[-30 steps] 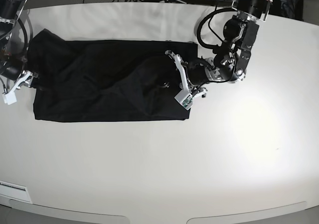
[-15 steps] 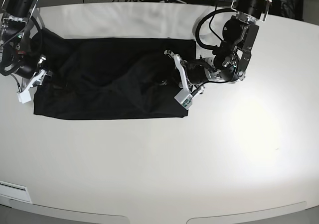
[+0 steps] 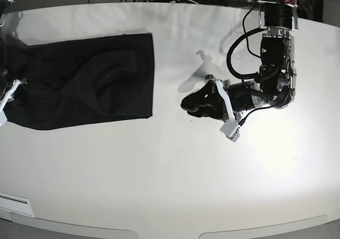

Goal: Fold the T-shirt properly
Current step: 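Fold the bundle over with the left gripper toward the right gripper, then grasp the folded bundle's corner with the right gripper and drag it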

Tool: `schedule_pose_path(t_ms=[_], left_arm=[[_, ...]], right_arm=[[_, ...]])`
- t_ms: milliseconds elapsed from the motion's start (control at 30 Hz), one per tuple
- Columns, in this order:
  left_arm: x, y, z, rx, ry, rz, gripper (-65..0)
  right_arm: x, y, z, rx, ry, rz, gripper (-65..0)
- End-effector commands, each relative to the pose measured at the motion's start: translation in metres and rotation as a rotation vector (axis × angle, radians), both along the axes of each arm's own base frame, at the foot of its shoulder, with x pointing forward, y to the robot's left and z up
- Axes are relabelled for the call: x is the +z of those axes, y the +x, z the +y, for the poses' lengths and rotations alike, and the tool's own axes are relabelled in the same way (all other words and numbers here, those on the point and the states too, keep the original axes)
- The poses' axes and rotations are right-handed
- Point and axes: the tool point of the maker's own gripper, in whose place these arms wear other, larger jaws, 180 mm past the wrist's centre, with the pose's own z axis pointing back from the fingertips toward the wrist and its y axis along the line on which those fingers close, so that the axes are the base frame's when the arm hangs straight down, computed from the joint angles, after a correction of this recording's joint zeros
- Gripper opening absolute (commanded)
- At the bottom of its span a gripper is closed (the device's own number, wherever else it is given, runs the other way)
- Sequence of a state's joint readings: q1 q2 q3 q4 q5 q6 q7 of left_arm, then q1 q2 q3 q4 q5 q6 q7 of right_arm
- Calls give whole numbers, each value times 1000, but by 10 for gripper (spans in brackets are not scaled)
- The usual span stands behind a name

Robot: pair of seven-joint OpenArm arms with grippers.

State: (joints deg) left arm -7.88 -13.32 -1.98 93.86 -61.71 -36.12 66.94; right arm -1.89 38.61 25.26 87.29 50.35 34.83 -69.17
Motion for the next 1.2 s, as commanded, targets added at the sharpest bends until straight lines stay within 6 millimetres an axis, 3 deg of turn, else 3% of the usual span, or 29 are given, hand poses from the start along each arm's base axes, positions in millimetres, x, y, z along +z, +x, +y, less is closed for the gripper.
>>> schedule_pose_path(t_ms=[0, 200, 367, 600, 733, 967, 1167], left_arm=[[11, 2, 1, 5, -30, -29, -444], [-17, -30, 2, -20, -25, 27, -444], [-22, -39, 0, -21, -43, 53, -444], [-20, -38, 0, -17, -49, 48, -444], [-20, -37, 0, -15, -54, 45, -444], [-18, -36, 0, -10, -59, 40, -444], [-17, -35, 0, -6, -65, 37, -444]], right_arm=[[22, 12, -4, 3, -35, -67, -650], [57, 21, 5, -56, -178, -149, -650], [78, 25, 53, 1, -91, -248, -650], [81, 10, 139, 234, 206, -279, -650], [82, 0, 173, 316, 344, -290, -650], [88, -23, 212, 423, 550, -341, -650], [76, -43, 226, 438, 612, -321, -650]])
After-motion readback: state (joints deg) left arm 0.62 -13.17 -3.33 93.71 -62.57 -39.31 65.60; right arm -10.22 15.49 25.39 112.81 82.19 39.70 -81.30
